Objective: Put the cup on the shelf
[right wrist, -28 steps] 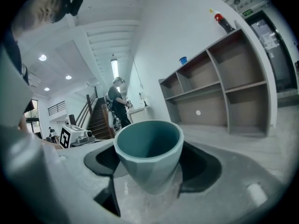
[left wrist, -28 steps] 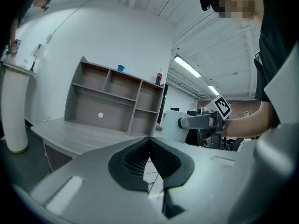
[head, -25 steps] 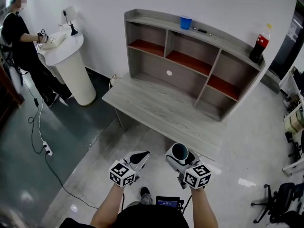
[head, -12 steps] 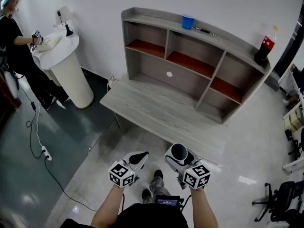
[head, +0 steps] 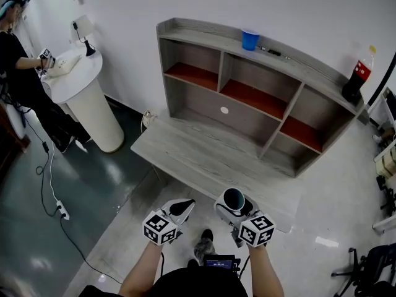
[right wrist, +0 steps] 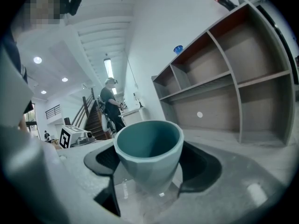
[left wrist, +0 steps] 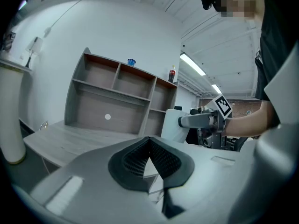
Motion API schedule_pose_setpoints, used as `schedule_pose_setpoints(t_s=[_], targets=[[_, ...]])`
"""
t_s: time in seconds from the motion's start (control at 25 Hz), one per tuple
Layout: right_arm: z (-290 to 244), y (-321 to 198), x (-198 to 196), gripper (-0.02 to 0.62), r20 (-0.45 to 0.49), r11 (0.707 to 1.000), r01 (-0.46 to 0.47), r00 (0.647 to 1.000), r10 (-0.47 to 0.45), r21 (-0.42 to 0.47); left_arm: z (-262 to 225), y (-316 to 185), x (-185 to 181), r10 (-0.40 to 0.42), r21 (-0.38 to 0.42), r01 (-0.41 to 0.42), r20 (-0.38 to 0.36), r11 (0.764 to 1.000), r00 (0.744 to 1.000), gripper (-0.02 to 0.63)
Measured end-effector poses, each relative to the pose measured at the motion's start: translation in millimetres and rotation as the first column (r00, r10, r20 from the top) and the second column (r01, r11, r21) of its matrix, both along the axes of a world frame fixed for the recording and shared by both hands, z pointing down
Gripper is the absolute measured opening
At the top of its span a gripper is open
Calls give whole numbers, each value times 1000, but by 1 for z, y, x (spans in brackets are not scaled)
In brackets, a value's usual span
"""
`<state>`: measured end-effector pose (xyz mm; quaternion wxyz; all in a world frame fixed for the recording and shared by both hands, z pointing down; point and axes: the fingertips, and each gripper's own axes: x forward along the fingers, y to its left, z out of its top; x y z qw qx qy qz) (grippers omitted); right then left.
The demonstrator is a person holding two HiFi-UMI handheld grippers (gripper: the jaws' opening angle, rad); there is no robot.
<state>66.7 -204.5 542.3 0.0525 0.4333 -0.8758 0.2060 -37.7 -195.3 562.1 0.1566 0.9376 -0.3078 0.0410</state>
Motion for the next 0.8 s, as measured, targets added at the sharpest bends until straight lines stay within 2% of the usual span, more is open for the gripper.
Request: schedule_pose_setpoints(t_s=[0.4,0.8], targets=[[-12,-101,11,377,8,1000,25,1000,-26,15,-16,-100,9,-25,22,25,13,999,1000,2],[-11,-166,25,377,16,998,56,998,-56,11,-18,-160,22,-47,23,46,31,999,998,2]])
